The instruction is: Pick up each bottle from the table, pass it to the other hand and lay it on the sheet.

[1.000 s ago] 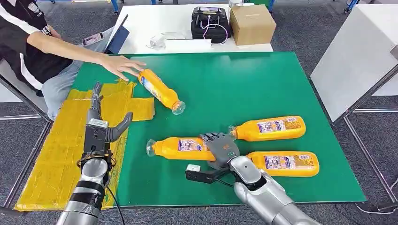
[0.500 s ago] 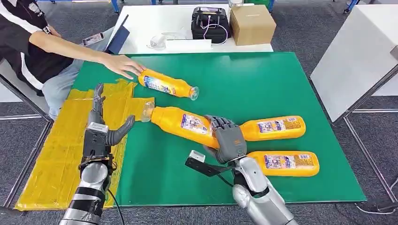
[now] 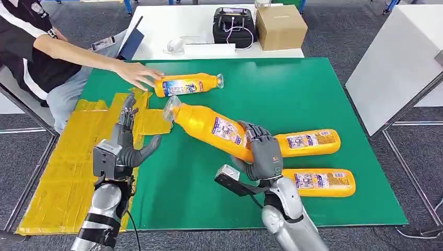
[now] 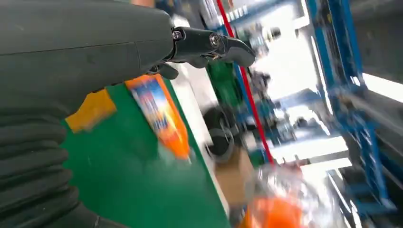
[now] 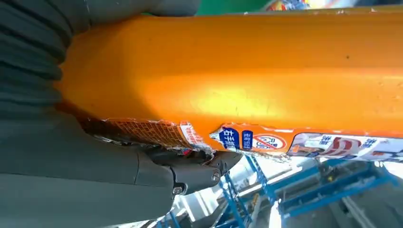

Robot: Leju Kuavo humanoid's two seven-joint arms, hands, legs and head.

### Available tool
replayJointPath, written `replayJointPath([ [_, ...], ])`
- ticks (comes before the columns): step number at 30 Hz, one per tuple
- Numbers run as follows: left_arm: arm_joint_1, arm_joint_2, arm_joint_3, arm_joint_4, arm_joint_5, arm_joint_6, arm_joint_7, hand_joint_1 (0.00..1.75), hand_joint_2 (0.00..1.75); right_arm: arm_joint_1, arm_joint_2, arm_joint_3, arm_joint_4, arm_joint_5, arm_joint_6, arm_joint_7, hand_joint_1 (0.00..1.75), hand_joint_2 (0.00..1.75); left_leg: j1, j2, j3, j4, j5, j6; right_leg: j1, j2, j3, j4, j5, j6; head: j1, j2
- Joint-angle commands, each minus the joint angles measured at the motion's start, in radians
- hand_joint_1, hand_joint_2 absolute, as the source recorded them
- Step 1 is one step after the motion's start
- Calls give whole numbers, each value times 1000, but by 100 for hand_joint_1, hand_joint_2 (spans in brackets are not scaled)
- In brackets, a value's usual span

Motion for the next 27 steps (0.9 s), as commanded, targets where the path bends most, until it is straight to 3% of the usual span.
replayJointPath([
  [1,27,42,-163,-74,47,-84,19,0,175,39,33,-94,-61,-170,-11,-121,175,175,2,2,6,-1,-2,-1,3,0,7,-3,-1,-1,0,0],
  [7,22,44,-204,-79,84,-115,27,0,175,27,65,-69,-24,-225,22,-188,175,175,0,2,2,0,-1,0,0,1,2,-1,0,0,0,0],
  [14,26,51,-220,-89,111,-141,32,0,175,9,73,-5,14,-240,50,-198,175,175,3,4,8,-2,-2,-1,3,2,9,-4,-1,-1,0,0],
  [27,1,49,-242,-71,120,-149,39,0,175,-35,66,131,105,-230,140,-241,175,175,1,2,3,-1,-1,-1,1,1,3,-1,0,-1,0,0],
])
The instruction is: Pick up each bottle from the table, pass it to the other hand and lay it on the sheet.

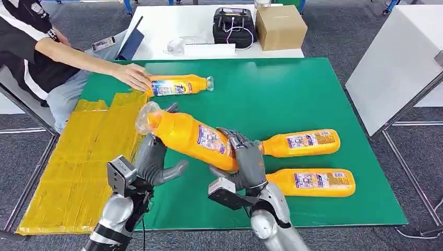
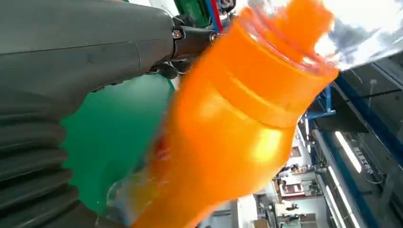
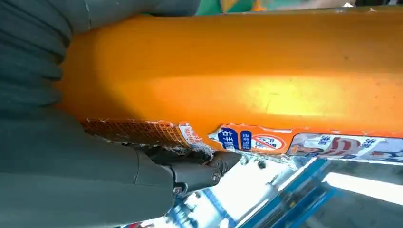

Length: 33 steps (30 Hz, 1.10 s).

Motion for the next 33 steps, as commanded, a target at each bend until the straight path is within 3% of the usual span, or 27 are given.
replayJointPath([
  [1,-38,29,-34,38,5,-3,9,0,175,-64,-14,89,112,6,16,-6,175,175,2,3,5,-1,-1,-1,2,1,5,-3,0,-1,0,0],
  [17,-52,19,-29,66,10,-2,14,0,175,-80,-20,164,138,48,37,-5,175,175,2,2,5,-1,-1,-1,2,0,6,-3,0,-1,0,0],
  [18,-52,16,-23,68,11,3,15,26,175,-80,-22,165,136,46,37,-4,175,175,1,1,3,-1,0,0,1,0,3,-2,0,0,0,0],
  [19,-53,15,-20,69,11,5,15,168,175,-80,-22,165,136,45,37,-3,175,175,2,1,4,-1,-1,-1,2,-1,5,-3,0,-1,0,0],
  [20,-52,15,-17,69,12,7,15,175,175,-80,-23,165,137,44,36,-3,175,175,2,1,5,-1,-1,-1,2,-1,7,-4,0,-1,0,0],
  [33,-57,7,-6,78,17,15,14,175,175,-83,-23,161,149,40,28,-3,175,175,1,0,3,-1,0,-1,1,-1,4,-2,0,-1,0,0],
])
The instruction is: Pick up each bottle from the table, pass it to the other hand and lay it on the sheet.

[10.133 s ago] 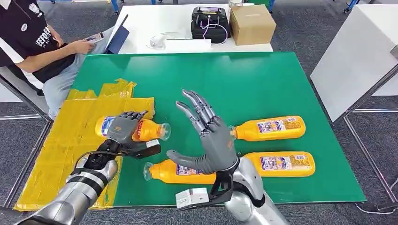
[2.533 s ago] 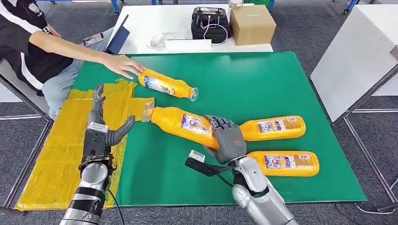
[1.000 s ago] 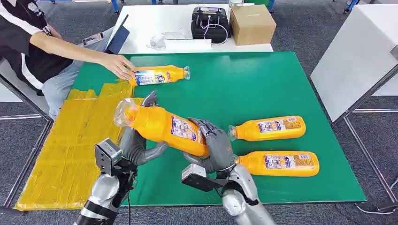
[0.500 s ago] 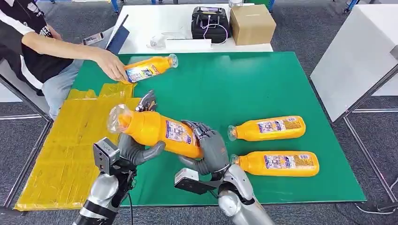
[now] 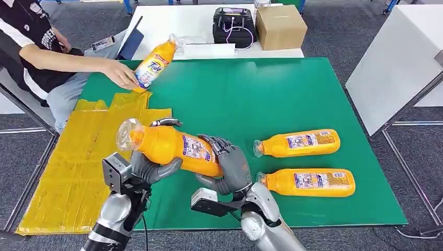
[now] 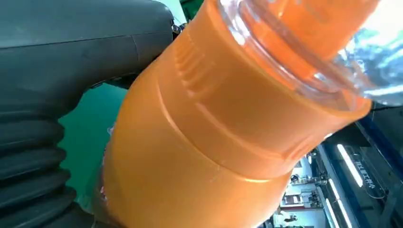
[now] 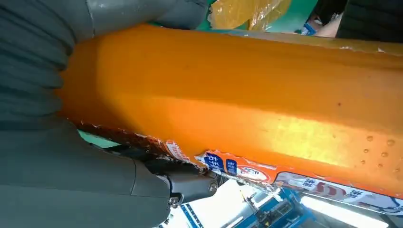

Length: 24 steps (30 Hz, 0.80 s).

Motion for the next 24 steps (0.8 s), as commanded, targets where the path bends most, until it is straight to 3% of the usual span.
replayJointPath([
  [1,-55,1,-14,69,-1,4,8,175,175,-32,-23,52,65,6,9,-5,175,175,2,1,5,-1,-1,-1,2,-1,6,-3,0,-1,0,0],
  [13,-54,-3,-8,68,1,14,5,175,175,-28,-24,45,59,7,-7,-3,175,175,1,0,3,-1,-1,0,1,-1,5,-2,0,0,0,0],
  [15,-53,-3,-5,65,3,18,4,175,175,-24,-24,39,48,7,-18,-2,148,175,1,0,3,-1,0,0,1,-1,3,-2,0,0,0,0],
  [17,-54,-2,-3,63,3,19,4,175,175,-24,-29,34,35,6,-19,-1,154,175,1,0,3,0,-1,0,1,-1,4,-2,-1,0,0,0],
  [18,-55,-2,-2,63,3,19,4,175,175,-25,-30,32,35,6,-19,0,175,175,1,0,4,-1,-1,-1,2,-2,6,-3,-1,-1,0,0],
  [22,-57,-4,-2,62,4,20,4,175,175,-26,-29,22,41,8,-19,2,175,175,0,0,1,0,0,0,0,-1,2,-1,0,0,0,0],
  [23,-58,-4,-2,63,4,20,3,175,175,-25,-28,21,40,12,-25,2,145,175,1,0,3,0,-1,0,1,-2,4,-2,-1,-1,0,0],
  [24,-59,-4,-1,65,5,21,3,175,175,-23,-26,17,38,16,-33,1,93,175,1,0,2,0,0,0,1,-1,2,-1,0,0,0,0],
])
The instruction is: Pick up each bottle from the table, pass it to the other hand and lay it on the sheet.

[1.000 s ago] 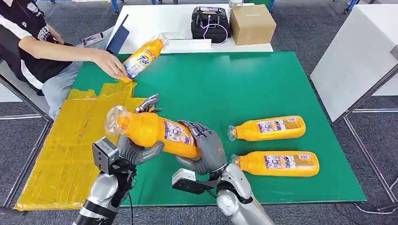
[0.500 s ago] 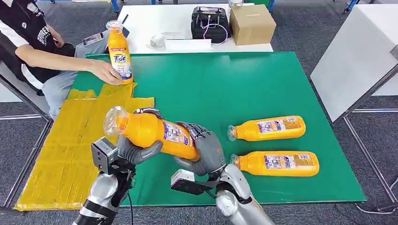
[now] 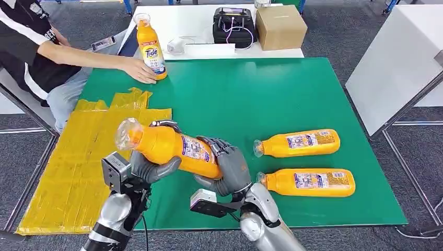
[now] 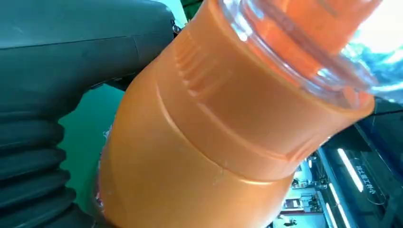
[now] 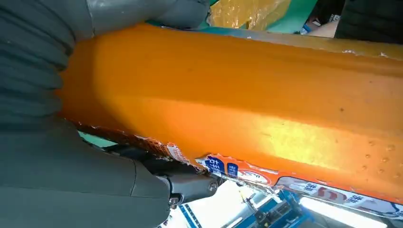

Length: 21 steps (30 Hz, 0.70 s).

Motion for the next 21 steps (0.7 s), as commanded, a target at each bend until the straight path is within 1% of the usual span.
replayJointPath([
  [1,-58,-5,-3,60,4,5,4,175,175,-21,-25,14,33,19,-17,1,0,175,0,0,1,0,0,0,0,-1,1,0,0,0,0,0],
  [2,-58,-6,-2,60,4,8,3,175,175,-18,-24,11,27,19,-25,0,0,175,1,0,3,0,-1,0,2,-2,5,-2,-1,-1,0,0],
  [4,-58,-4,1,56,3,15,1,175,175,-15,-26,7,12,16,-31,1,0,175,0,-1,1,0,0,0,0,-2,2,-1,0,0,0,0],
  [5,-58,-3,3,54,3,17,0,175,175,-14,-28,5,5,15,-32,1,0,175,2,1,6,-1,-1,-1,3,-2,8,-4,-1,-1,0,0],
  [6,-58,-4,4,52,3,18,0,175,175,-12,-28,2,-1,14,-33,2,0,175,1,0,2,0,0,0,1,-2,3,-1,-1,0,0,0],
  [7,-58,-3,6,51,3,19,0,175,175,-11,-29,0,-4,13,-32,2,0,175,1,0,4,-1,-1,0,2,-2,5,-2,-1,-1,0,0],
  [10,-58,-3,7,50,3,20,0,175,175,-11,-29,-1,-6,13,-33,3,0,175,1,0,2,0,0,0,1,-1,3,-1,0,0,0,0],
  [12,-58,-3,7,50,3,20,0,175,175,-11,-29,-1,-6,13,-33,3,0,175,2,1,5,-1,-1,-1,2,-1,7,-4,-1,-1,0,0],
  [13,-58,-3,7,50,3,20,0,175,175,-11,-29,-1,-6,13,-33,3,0,175,0,0,2,0,0,0,1,-1,3,-1,0,0,0,0],
  [14,-58,-3,7,50,3,20,0,175,175,-11,-29,-1,-6,13,-33,3,0,175,1,0,3,-1,-1,0,1,-2,4,-2,-1,0,0,0],
  [17,-58,-3,7,50,3,20,0,175,175,-11,-29,-1,-6,13,-33,3,0,175,0,0,1,0,0,0,0,-1,1,-1,0,0,0,0],
  [18,-58,-3,7,50,3,20,0,175,175,-11,-29,-1,-6,13,-33,3,0,175,1,0,2,0,-1,0,1,-1,4,-2,-1,0,0,0],
  [19,-58,-4,7,51,3,20,0,175,175,-12,-27,-3,-1,12,-36,4,0,175,0,0,1,0,0,0,1,-1,2,-1,0,0,0,0],
  [20,-58,-5,8,50,3,21,-1,175,175,-12,-27,-4,0,12,-37,4,0,175,2,1,6,-1,-1,-1,3,-1,8,-4,-1,-1,0,0],
  [21,-58,-5,8,49,4,22,-1,175,175,-12,-27,-4,0,12,-37,4,0,175,1,0,2,0,0,0,1,-2,3,-2,-1,0,0,0],
])
